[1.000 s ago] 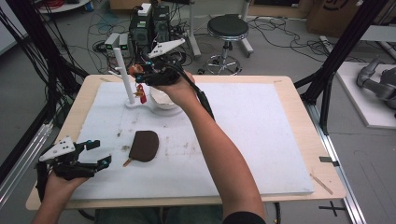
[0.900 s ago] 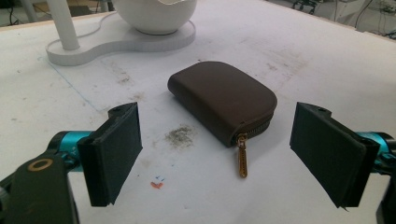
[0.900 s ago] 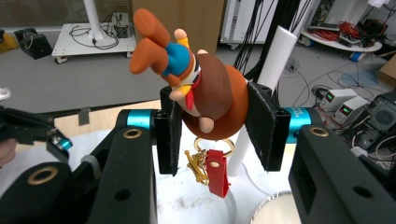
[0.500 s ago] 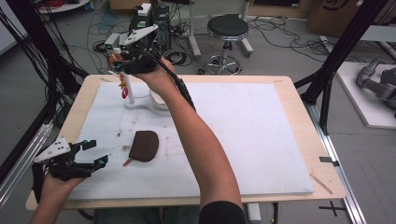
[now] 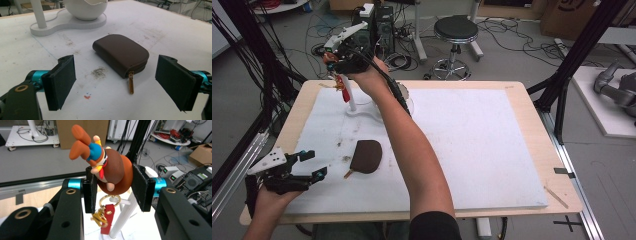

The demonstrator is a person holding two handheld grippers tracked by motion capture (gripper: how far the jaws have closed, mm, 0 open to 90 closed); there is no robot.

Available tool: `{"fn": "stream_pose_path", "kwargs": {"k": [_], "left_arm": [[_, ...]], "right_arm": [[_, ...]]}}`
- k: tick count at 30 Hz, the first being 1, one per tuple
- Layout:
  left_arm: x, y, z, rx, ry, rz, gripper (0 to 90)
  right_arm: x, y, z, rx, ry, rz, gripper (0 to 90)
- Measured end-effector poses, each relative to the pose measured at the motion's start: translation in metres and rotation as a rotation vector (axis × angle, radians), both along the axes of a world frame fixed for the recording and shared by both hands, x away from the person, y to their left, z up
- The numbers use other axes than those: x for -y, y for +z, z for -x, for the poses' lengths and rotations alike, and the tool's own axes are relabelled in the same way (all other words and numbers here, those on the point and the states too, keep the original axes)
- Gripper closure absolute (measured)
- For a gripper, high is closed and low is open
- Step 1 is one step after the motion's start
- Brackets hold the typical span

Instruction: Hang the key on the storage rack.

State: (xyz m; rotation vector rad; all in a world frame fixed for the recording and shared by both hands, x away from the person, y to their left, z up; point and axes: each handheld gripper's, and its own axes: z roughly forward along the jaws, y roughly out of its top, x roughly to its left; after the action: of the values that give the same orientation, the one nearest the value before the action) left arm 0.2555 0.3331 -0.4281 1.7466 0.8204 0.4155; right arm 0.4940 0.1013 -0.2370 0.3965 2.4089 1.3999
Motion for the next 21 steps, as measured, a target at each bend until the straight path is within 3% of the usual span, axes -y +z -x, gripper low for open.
{"fn": "stream_pose_path", "kwargs": {"k": [11,12,13,14,15,21], "left_arm": [[0.001,-0.001,0.000,-0.005,-0.006,0.000,16.5],[0.001,-0.001,0.000,-0.005,-0.007,-0.002,16.5],[0.002,-0.001,0.000,-0.004,-0.008,-0.002,16.6],[0.002,-0.001,0.000,-0.004,-0.010,-0.002,16.6],[0.002,-0.001,0.000,-0.004,-0.010,-0.002,16.5],[0.002,-0.001,0.000,-0.005,-0.010,-0.003,16.6]], "right_arm": [[0.003,-0.003,-0.006,-0.017,-0.046,0.005,57.7],[0.003,-0.004,-0.007,-0.012,-0.058,0.011,54.1],[0.004,-0.005,-0.007,-0.006,-0.094,0.005,41.3],[0.005,-0.006,-0.008,-0.008,-0.120,-0.010,38.2],[0.007,-0.006,-0.009,-0.023,-0.115,-0.021,41.2],[0.019,-0.002,-0.007,-0.016,-0.130,-0.040,39.0]]}}
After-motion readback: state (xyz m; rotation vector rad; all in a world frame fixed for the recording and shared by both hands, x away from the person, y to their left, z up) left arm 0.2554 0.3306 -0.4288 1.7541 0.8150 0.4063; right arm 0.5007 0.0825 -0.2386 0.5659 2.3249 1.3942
